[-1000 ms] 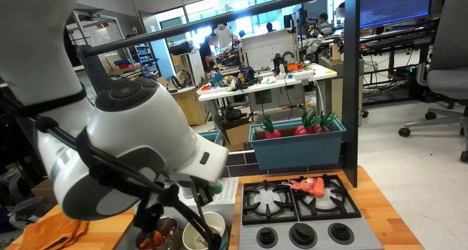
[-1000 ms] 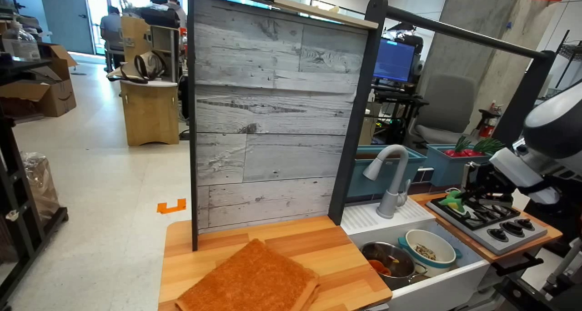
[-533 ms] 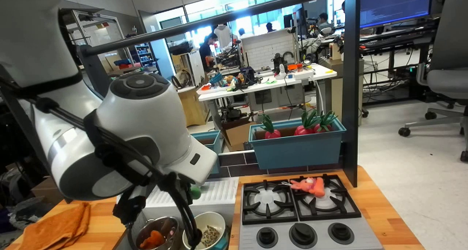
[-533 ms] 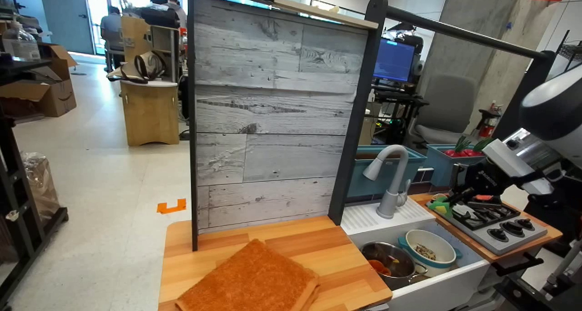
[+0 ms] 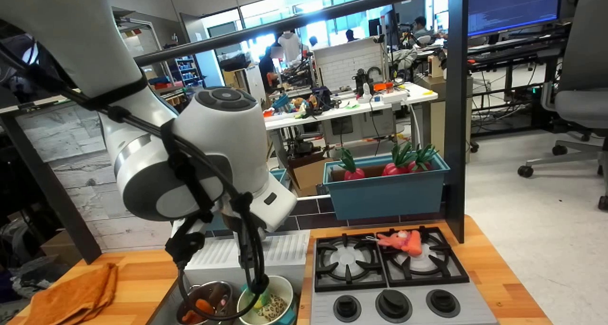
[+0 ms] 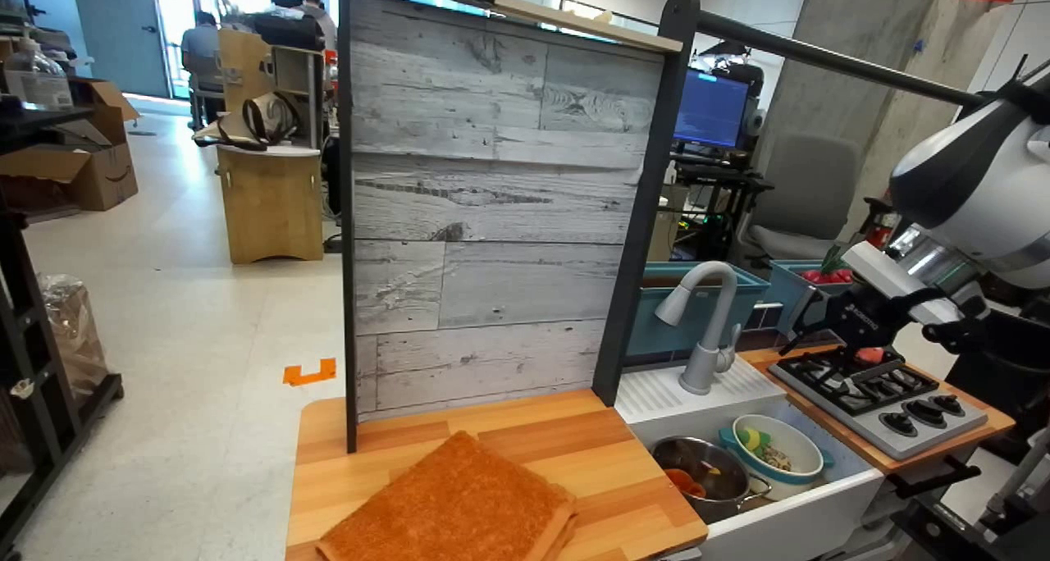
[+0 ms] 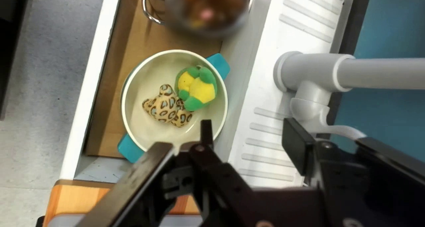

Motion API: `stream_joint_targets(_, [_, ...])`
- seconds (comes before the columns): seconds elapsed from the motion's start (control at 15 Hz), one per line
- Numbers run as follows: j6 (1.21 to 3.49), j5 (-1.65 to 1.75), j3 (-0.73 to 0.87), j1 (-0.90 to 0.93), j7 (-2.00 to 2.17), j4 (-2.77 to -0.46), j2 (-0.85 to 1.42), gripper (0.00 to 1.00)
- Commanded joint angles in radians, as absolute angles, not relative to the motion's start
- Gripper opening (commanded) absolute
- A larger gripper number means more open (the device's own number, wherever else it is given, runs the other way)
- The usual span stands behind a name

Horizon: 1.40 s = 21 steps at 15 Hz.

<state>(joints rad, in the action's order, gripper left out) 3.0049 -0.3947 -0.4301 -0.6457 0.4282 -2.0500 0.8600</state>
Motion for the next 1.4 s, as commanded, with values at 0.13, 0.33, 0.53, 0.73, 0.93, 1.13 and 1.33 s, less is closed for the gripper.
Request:
stream_joint_targets(0.13, [2.948, -0.552, -0.233, -0.479, 0.46, -1.998, 0.769, 1.0])
stream_joint_targets(0.33, [3.034, -0.633, -0.177, -0.467, 0.45, -1.966, 0.763, 1.0])
stream_joint_targets(0.53, [3.096, -0.69, -0.07, -0.425, 0.489, -1.887, 0.822, 1.0])
stream_joint_targets(0.73, [3.153, -0.72, 0.044, -0.376, 0.552, -1.802, 0.917, 1.0])
stream_joint_targets(0.93, [3.308, -0.713, -0.034, -0.461, 0.546, -1.695, 1.008, 1.0])
stream_joint_targets(1.13, [3.407, -0.692, -0.099, -0.501, 0.583, -1.576, 1.104, 1.0])
stream_joint_targets(1.33, [3.392, -0.73, -0.067, -0.461, 0.607, -1.484, 1.183, 0.87])
